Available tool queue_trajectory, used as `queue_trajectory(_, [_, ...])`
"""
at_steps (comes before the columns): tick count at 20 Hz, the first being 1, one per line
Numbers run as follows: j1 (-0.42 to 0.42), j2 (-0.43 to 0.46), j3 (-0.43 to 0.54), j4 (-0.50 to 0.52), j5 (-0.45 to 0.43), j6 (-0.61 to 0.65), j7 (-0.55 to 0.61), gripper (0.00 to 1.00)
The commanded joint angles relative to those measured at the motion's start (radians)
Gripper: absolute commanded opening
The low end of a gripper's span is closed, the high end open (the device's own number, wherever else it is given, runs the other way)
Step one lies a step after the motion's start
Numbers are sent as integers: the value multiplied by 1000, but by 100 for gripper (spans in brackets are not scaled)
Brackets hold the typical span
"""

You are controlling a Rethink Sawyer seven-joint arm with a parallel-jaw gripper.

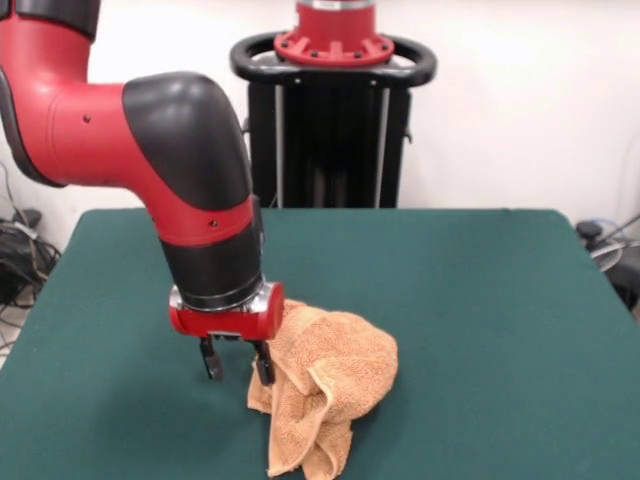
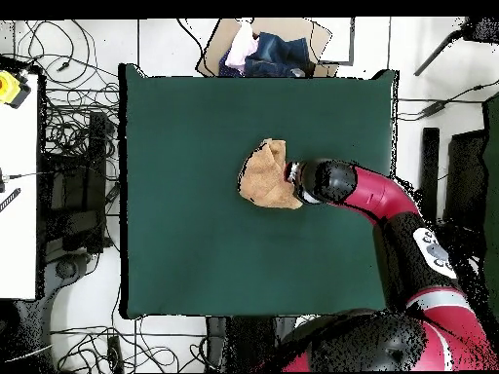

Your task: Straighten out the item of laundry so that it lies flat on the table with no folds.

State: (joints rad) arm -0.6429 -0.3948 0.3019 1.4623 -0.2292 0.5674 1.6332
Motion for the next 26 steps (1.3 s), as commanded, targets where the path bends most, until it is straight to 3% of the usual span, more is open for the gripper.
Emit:
queue_trajectory(1, [-6,-1,89,-12,-41,48,-91,100])
queue_trajectory(4, [6,-38,74,15,-62,-2,-69,100])
queue_trajectory(10, [29,-58,51,10,-24,127,-47,100])
queue_trajectory(17, [51,-158,27,2,-17,220,-37,100])
queue_trajectory(26, [37,-130,66,-37,-31,217,-70,100])
